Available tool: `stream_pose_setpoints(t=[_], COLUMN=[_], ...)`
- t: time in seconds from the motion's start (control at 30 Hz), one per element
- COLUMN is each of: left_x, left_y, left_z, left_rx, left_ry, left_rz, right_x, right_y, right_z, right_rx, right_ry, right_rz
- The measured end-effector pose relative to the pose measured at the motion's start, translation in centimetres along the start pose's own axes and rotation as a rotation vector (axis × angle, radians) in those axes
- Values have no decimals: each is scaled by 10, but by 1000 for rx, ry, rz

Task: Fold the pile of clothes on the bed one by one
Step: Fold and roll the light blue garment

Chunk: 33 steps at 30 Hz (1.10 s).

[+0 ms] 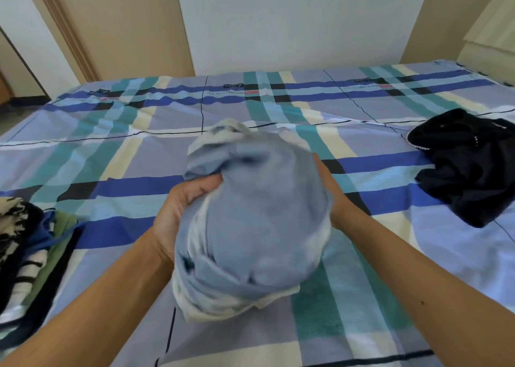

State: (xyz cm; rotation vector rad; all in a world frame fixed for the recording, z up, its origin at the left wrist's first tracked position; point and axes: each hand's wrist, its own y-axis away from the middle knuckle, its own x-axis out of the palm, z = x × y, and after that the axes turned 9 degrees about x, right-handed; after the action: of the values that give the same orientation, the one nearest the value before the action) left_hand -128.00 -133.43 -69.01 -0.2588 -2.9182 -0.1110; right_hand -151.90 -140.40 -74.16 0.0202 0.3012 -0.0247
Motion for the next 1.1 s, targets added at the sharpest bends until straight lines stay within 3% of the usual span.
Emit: stream_pose_setpoints(t=[0.07, 0.13, 0.2, 0.27, 0.3, 0.37, 0.4, 0.53, 0.6, 0.67, 0.73, 0.8, 0.9, 0.97, 1.03, 1.1], left_x=[16, 33, 46, 56, 58, 52, 43, 3, -13, -24, -26, -21, -10, -6, -3, 1], left_y=[16, 28, 36, 31, 28, 20, 17, 14, 15, 13, 10, 8, 9, 11, 13, 17], left_z=[-16, -29, -29, -22, -19, -20, -26, -57, -61, -54, -46, -39, -31, -32, -34, -39], left_rx=[-47, -190, -323, -358, -345, -311, -277, -39, 44, 81, 129, 255, 534, 676, 703, 706], left_ry=[-43, -107, -527, -989, -1164, -1290, -1330, -1669, -1860, -2025, -2092, -1992, -1792, -1736, -1645, -1541], left_rz=[51, 315, 701, 877, 912, 846, 785, 481, 297, 173, 128, 60, 20, 35, 77, 155], right_x=[-7, -26, -46, -56, -58, -66, -75, -123, -128, -123, -113, -99, -73, -51, -23, -1], right_y=[2, -5, -4, 12, 18, 33, 40, 39, 43, 40, 37, 39, 45, 58, 80, 94], right_z=[13, 25, 43, 50, 46, 41, 48, 80, 93, 85, 65, 47, 34, 45, 63, 67], right_rx=[-32, -27, 30, 85, 102, 25, 19, -154, -243, -339, -278, -231, -283, -339, -383, -439], right_ry=[49, -26, -163, -286, -378, -477, -489, -708, -514, -82, 227, 419, 640, 622, 474, 478], right_rz=[-95, -240, -260, -227, -320, -534, -517, 141, 366, 434, 489, 499, 303, 215, 359, 472])
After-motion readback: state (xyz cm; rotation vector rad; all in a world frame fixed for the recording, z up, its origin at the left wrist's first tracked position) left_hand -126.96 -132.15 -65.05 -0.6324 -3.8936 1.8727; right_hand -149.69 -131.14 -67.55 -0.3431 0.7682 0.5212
